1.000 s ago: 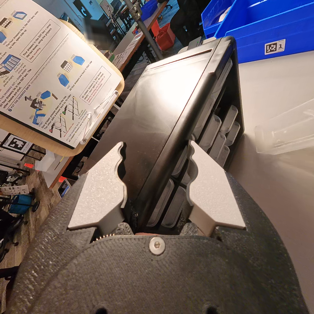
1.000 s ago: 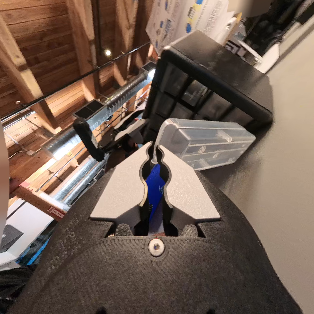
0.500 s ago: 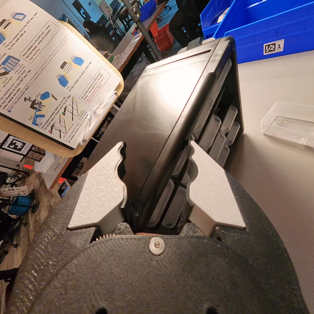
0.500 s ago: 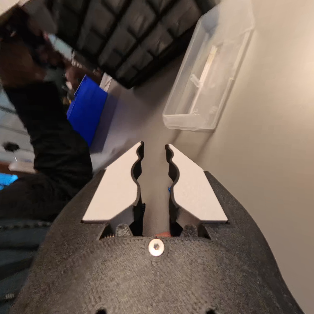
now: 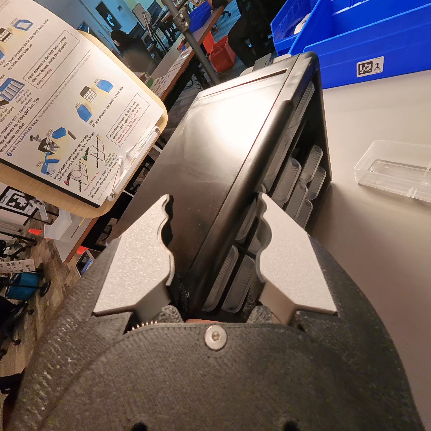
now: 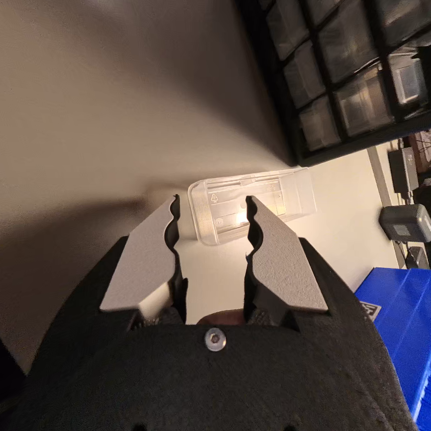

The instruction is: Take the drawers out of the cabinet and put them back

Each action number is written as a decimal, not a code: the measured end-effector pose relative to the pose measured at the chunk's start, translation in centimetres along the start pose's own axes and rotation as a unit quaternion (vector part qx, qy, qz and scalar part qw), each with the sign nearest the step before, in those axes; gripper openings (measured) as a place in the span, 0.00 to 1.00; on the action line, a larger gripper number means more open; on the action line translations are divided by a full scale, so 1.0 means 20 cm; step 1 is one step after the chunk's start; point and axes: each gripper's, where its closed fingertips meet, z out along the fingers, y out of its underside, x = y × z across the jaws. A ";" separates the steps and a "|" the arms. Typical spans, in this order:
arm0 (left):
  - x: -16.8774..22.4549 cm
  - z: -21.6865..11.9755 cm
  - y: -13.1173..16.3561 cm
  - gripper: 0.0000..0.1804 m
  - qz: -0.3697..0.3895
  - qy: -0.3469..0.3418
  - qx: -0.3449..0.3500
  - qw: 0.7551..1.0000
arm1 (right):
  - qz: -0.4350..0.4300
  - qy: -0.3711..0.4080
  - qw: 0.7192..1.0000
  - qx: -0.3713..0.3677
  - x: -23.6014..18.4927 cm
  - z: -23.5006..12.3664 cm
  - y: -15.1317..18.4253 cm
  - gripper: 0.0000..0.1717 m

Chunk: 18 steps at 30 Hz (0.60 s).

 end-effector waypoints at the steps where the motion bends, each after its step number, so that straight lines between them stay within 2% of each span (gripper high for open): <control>1: 0.00 0.00 0.00 0.41 0.000 0.000 0.001 1.000 | -0.006 -0.007 1.000 -0.008 0.00 0.02 0.01 0.32; 4: 0.00 0.00 0.00 0.41 0.002 0.000 0.002 1.000 | -0.015 -0.057 0.998 -0.032 -0.06 0.07 0.04 0.15; 6: 0.00 0.00 0.00 0.41 0.004 0.000 0.002 1.000 | -0.003 -0.063 0.998 -0.030 -0.05 0.07 0.03 0.11; 13: 0.00 0.00 0.00 0.41 0.009 -0.002 -0.001 1.000 | 0.119 -0.086 0.988 0.045 0.10 -0.07 -0.09 0.11; 18: 0.00 0.00 0.00 0.41 0.007 -0.001 -0.001 1.000 | 0.192 -0.021 0.977 0.093 0.47 -0.32 -0.10 0.11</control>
